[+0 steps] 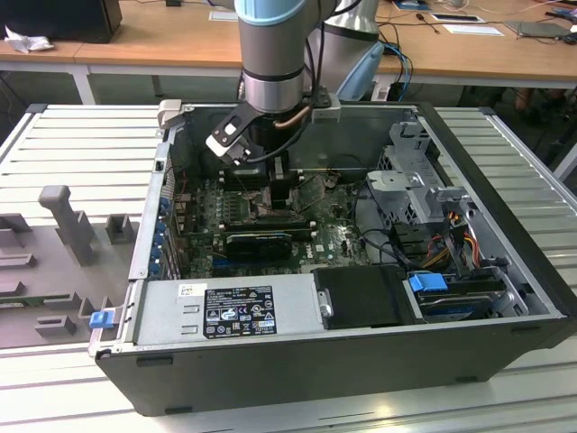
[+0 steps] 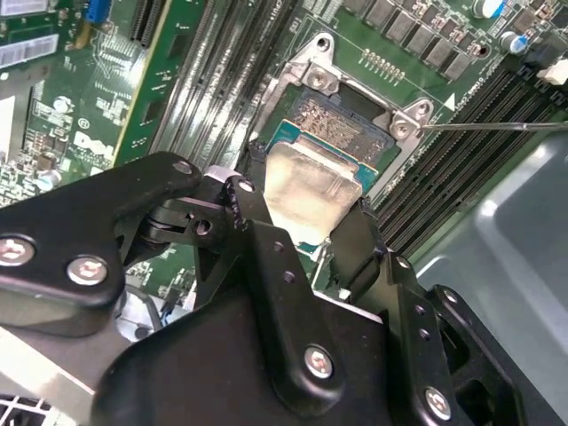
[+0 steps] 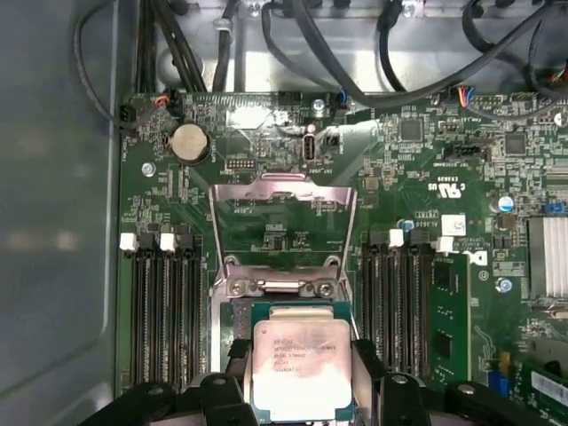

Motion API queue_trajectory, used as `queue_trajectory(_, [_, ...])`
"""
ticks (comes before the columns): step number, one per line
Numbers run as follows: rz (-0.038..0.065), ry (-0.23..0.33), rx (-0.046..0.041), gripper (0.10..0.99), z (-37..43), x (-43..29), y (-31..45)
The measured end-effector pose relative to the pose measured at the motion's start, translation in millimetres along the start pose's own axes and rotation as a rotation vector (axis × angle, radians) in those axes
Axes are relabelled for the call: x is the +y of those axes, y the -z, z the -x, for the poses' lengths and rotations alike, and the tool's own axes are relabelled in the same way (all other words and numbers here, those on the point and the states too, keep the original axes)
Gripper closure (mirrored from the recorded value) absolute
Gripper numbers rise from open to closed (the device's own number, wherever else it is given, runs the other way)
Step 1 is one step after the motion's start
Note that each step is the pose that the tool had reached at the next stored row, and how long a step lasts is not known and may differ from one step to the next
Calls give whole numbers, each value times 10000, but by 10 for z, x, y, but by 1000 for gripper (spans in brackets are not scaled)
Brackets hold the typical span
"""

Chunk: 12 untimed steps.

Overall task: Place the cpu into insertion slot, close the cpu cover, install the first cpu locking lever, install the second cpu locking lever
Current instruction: 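Place the cpu into insertion slot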

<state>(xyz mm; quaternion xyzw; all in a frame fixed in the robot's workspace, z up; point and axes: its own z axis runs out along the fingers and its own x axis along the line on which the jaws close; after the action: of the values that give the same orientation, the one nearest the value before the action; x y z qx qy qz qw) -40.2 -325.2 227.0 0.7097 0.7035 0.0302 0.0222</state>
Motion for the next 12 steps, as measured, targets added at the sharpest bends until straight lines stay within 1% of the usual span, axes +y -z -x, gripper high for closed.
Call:
queue_trajectory(3, [2, 0, 2, 553, -39, -23, -49])
queue_trajectory(6, [0, 1, -5, 553, -63, -49, -126])
queue_trajectory(7, [1, 4, -5, 553, -69, -56, -169])
queue_trajectory(8, [1, 9, -4, 553, -72, -65, -194])
queue_trajectory(11, [1, 9, -4, 553, -83, -66, -212])
queue_trajectory(12, [0, 8, -5, 553, -86, -68, -233])
